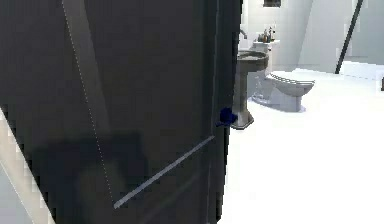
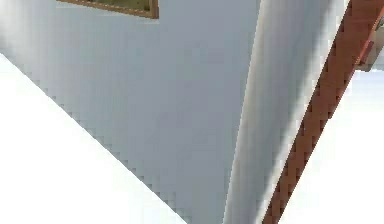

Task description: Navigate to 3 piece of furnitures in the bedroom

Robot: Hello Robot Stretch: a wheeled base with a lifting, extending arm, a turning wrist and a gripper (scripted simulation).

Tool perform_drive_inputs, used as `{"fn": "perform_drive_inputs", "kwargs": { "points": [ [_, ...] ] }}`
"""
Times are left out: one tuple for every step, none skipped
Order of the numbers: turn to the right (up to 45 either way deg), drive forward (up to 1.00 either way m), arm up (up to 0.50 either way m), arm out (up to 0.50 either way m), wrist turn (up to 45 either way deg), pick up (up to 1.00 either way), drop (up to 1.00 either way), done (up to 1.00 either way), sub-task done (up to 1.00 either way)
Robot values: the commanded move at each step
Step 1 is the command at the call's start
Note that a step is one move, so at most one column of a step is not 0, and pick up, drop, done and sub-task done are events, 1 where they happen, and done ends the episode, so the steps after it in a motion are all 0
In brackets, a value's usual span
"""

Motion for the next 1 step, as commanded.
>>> {"fn": "perform_drive_inputs", "kwargs": {
  "points": [
    [39.0,0.00,0.00,0.00,0.0,0.00,0.00,0.00,0.00]
  ]
}}
